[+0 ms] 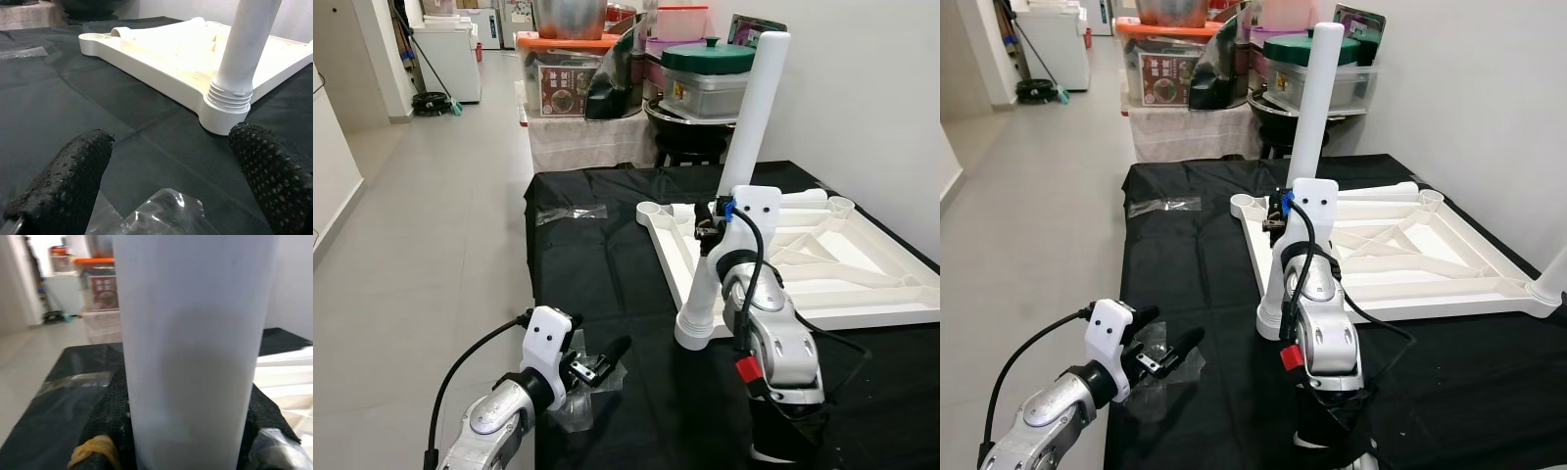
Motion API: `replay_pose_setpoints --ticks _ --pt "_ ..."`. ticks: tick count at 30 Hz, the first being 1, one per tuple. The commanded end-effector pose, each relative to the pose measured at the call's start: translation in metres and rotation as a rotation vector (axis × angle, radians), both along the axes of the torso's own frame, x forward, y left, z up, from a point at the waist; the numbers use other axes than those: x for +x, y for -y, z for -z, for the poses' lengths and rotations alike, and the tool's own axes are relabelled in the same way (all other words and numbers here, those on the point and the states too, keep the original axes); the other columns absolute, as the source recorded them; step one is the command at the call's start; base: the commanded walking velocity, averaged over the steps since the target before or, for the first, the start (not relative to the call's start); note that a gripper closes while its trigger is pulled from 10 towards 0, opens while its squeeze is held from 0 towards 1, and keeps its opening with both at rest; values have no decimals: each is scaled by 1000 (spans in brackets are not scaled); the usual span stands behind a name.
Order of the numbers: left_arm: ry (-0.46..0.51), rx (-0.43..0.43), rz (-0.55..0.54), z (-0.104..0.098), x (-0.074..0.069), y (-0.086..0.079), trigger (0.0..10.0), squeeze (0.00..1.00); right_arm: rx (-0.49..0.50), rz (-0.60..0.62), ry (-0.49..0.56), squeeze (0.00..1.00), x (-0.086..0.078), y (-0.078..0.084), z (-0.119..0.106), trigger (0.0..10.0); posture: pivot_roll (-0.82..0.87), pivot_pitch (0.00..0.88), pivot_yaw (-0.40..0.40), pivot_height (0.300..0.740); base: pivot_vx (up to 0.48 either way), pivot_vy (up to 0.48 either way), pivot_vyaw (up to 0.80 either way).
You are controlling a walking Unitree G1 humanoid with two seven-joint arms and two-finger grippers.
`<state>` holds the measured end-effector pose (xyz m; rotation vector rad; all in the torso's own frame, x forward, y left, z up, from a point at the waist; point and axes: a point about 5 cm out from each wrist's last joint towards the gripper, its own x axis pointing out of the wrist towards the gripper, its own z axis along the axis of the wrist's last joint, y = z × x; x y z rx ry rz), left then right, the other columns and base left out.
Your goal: Building children table
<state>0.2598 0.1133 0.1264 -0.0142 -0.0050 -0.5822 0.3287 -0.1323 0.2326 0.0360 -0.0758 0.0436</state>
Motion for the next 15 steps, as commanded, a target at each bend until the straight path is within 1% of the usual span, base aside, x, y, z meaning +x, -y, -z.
replay_pose_setpoints --ticks 1,3,6,7,8,9,10,12,13,15 --pt "-13 -5 8 1 0 1 10000 0 19 -21 -68 1000 0 3 14 10000 62 0 -62 740 0 0 0" --pt "-14 -5 8 1 0 1 10000 0 24 -2 -74 1000 1 9 14 10000 62 0 -62 740 0 0 0" --pt "-14 -5 8 1 0 1 10000 0 24 2 -76 1000 1 11 14 10000 62 0 -62 740 0 0 0" --pt "-15 -5 7 1 0 0 10000 0 6 -63 -53 0 3 11 10 10000 63 0 -63 740 0 0 0" --pt "-15 -5 7 1 0 0 10000 0 6 -63 -53 0 3 11 10 10000 63 0 -63 740 0 0 0" --pt "-16 -4 6 2 -1 0 10000 0 -20 -208 -24 0 3 12 6 10000 64 0 -59 740 0 0 0" --pt "-17 -4 6 2 -1 0 10000 0 -62 -376 19 0 1 17 1 10000 64 0 -59 740 0 0 0" --pt "-17 -4 6 2 -1 0 10000 0 -62 -376 19 0 1 17 1 10000 64 0 -59 740 0 0 0" --pt "-18 -3 9 2 -1 0 10000 0 -127 -496 50 0 0 25 -2 10000 61 0 -56 740 0 0 0" --pt "-16 -2 14 2 1 0 10000 0 -177 -677 62 0 -2 41 -4 10000 60 0 -56 740 0 0 0"
